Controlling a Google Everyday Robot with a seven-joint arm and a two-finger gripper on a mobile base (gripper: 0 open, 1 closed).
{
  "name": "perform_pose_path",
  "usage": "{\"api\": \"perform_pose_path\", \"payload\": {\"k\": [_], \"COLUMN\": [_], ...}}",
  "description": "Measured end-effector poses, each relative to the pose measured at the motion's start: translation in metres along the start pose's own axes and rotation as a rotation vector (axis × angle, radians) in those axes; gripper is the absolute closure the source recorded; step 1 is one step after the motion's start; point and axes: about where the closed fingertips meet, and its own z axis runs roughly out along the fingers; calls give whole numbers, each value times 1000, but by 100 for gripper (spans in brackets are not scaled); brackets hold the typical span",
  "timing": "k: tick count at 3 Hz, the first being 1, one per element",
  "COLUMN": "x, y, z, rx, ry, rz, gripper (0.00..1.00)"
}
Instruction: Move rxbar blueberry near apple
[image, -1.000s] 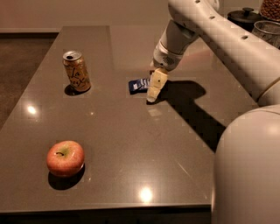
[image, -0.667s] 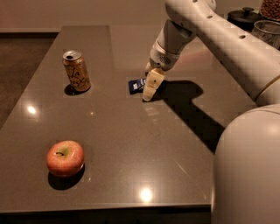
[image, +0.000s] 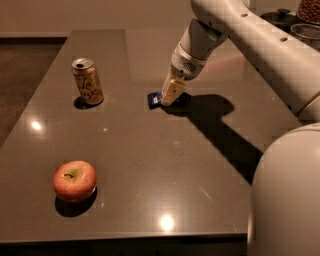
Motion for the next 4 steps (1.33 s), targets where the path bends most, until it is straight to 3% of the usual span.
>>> {"api": "perform_pose_path", "payload": {"k": [1, 2, 4], "x": [6, -4, -47], "y": [14, 40, 121], "z": [0, -14, -35], "rx": [-20, -35, -136], "ry": [9, -12, -123], "rz": [-6, -38, -95], "gripper": [85, 100, 100]}}
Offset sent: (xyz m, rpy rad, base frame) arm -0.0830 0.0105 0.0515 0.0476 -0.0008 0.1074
